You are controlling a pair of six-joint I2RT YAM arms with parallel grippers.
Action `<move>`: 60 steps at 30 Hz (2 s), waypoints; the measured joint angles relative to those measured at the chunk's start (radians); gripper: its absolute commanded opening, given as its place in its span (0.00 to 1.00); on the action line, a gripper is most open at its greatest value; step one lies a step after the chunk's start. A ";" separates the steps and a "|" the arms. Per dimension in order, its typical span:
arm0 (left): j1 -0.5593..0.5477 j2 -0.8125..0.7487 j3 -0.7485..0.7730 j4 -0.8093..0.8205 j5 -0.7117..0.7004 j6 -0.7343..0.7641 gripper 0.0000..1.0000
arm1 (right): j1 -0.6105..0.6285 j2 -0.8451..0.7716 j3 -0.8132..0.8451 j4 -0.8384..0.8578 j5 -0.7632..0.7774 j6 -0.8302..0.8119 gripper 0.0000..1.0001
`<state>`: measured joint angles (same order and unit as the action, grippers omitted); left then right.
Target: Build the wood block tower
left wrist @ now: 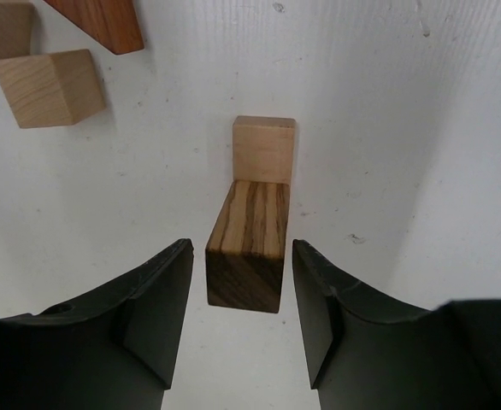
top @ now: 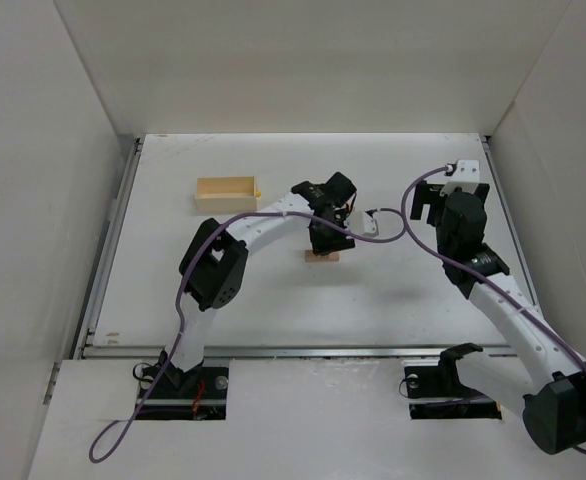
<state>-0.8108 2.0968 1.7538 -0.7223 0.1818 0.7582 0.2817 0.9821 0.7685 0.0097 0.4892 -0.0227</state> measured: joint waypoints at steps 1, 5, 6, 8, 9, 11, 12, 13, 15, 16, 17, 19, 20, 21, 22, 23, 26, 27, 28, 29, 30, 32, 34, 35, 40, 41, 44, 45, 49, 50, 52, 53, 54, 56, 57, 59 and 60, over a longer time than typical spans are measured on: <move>0.003 0.000 0.010 -0.006 0.005 -0.004 0.48 | 0.000 0.004 0.000 0.000 -0.005 0.000 1.00; 0.022 -0.003 0.061 -0.025 0.043 -0.029 0.48 | 0.000 0.012 0.000 0.000 -0.026 0.003 1.00; 0.026 -0.008 0.065 -0.029 0.050 -0.036 0.48 | 0.000 0.013 0.000 0.001 -0.027 0.007 1.00; 0.033 -0.025 0.066 -0.039 0.061 -0.049 0.48 | 0.000 0.013 0.000 0.000 -0.032 0.026 1.00; 0.035 -0.034 0.066 -0.045 0.067 -0.055 0.48 | 0.000 0.013 0.002 -0.003 -0.034 0.037 1.00; 0.036 -0.064 0.066 -0.053 0.080 -0.068 0.48 | -0.002 0.015 0.015 -0.018 -0.039 0.066 1.00; 0.036 -0.081 0.067 -0.055 0.084 -0.076 0.48 | -0.003 0.019 0.029 -0.032 -0.048 0.079 1.00; 0.039 -0.099 0.073 -0.058 0.086 -0.085 0.48 | -0.006 0.026 0.049 -0.045 -0.061 0.091 1.00; 0.042 -0.128 0.110 -0.067 0.093 -0.099 0.48 | -0.008 0.058 0.110 -0.078 -0.091 0.109 1.00; 0.047 -0.143 0.129 -0.063 0.097 -0.107 0.48 | -0.008 0.077 0.143 -0.091 -0.108 0.116 1.00; 0.053 -0.158 0.142 -0.058 0.099 -0.113 0.48 | -0.010 0.099 0.179 -0.110 -0.124 0.122 1.00; 0.070 -0.196 0.154 -0.051 0.100 -0.125 0.48 | -0.011 0.142 0.238 -0.132 -0.156 0.131 1.00; 0.079 -0.216 0.154 -0.050 0.100 -0.132 0.48 | -0.011 0.159 0.261 -0.145 -0.173 0.134 1.00; 0.087 -0.230 0.151 -0.047 0.102 -0.139 0.48 | -0.012 0.176 0.279 -0.155 -0.187 0.136 0.99; 0.099 -0.253 0.142 -0.043 0.103 -0.142 0.48 | -0.012 0.191 0.291 -0.165 -0.203 0.137 0.97; 0.113 -0.275 0.123 -0.031 0.105 -0.150 0.48 | -0.012 0.204 0.299 -0.175 -0.222 0.140 0.95; 0.153 -0.349 0.024 -0.007 0.114 -0.171 0.48 | -0.012 0.241 0.304 -0.205 -0.295 0.151 0.87; 0.168 -0.371 -0.011 0.005 0.115 -0.181 0.48 | -0.012 0.256 0.304 -0.219 -0.325 0.157 0.86; 0.185 -0.394 -0.051 0.016 0.115 -0.193 0.48 | -0.012 0.269 0.304 -0.229 -0.350 0.163 0.86; 0.206 -0.414 -0.088 0.025 0.117 -0.204 0.48 | -0.011 0.281 0.304 -0.241 -0.372 0.171 0.84; 0.226 -0.430 -0.117 0.032 0.118 -0.217 0.48 | -0.005 0.290 0.304 -0.251 -0.391 0.179 0.84; 0.285 -0.465 -0.183 0.064 0.117 -0.240 0.48 | 0.011 0.298 0.299 -0.272 -0.414 0.195 0.84; 0.357 -0.505 -0.247 0.091 0.101 -0.265 0.48 | 0.046 0.301 0.296 -0.292 -0.435 0.214 0.84; 0.398 -0.523 -0.272 0.105 0.089 -0.279 0.48 | 0.070 0.304 0.296 -0.298 -0.446 0.222 0.84; 0.593 -0.590 -0.323 0.158 0.043 -0.345 0.48 | 0.217 0.362 0.311 -0.335 -0.459 0.276 0.84; 0.623 -0.601 -0.325 0.167 0.036 -0.356 0.48 | 0.245 0.385 0.321 -0.351 -0.454 0.289 0.83; 0.673 -0.652 -0.346 0.200 0.019 -0.384 0.49 | 0.312 0.463 0.373 -0.407 -0.409 0.330 0.82; 0.676 -0.664 -0.352 0.205 0.017 -0.388 0.50 | 0.330 0.489 0.395 -0.426 -0.387 0.343 0.82; 0.673 -0.730 -0.397 0.232 0.016 -0.404 0.50 | 0.395 0.569 0.468 -0.484 -0.315 0.386 0.80; 0.673 -0.741 -0.407 0.241 0.017 -0.406 0.52 | 0.409 0.584 0.484 -0.500 -0.299 0.394 0.80; 0.668 -0.753 -0.427 0.257 0.015 -0.413 0.52 | 0.430 0.610 0.515 -0.528 -0.277 0.402 0.80; 0.666 -0.756 -0.438 0.263 0.012 -0.416 0.52 | 0.438 0.622 0.530 -0.537 -0.270 0.406 0.80; 0.665 -0.757 -0.447 0.267 0.006 -0.420 0.52 | 0.443 0.632 0.542 -0.543 -0.266 0.409 0.80; 0.659 -0.757 -0.463 0.270 -0.002 -0.425 0.52 | 0.446 0.650 0.558 -0.554 -0.265 0.412 0.80; 0.655 -0.757 -0.468 0.269 -0.005 -0.428 0.52 | 0.445 0.659 0.562 -0.560 -0.269 0.412 0.80; 0.650 -0.757 -0.470 0.271 -0.011 -0.429 0.52 | 0.445 0.681 0.576 -0.577 -0.280 0.411 0.80; 0.649 -0.758 -0.470 0.273 -0.014 -0.430 0.52 | 0.444 0.697 0.587 -0.588 -0.285 0.411 0.78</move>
<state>-0.1623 1.3392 1.2835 -0.4496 0.1677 0.3283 0.7258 1.6787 1.3556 -0.5781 0.2043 0.3885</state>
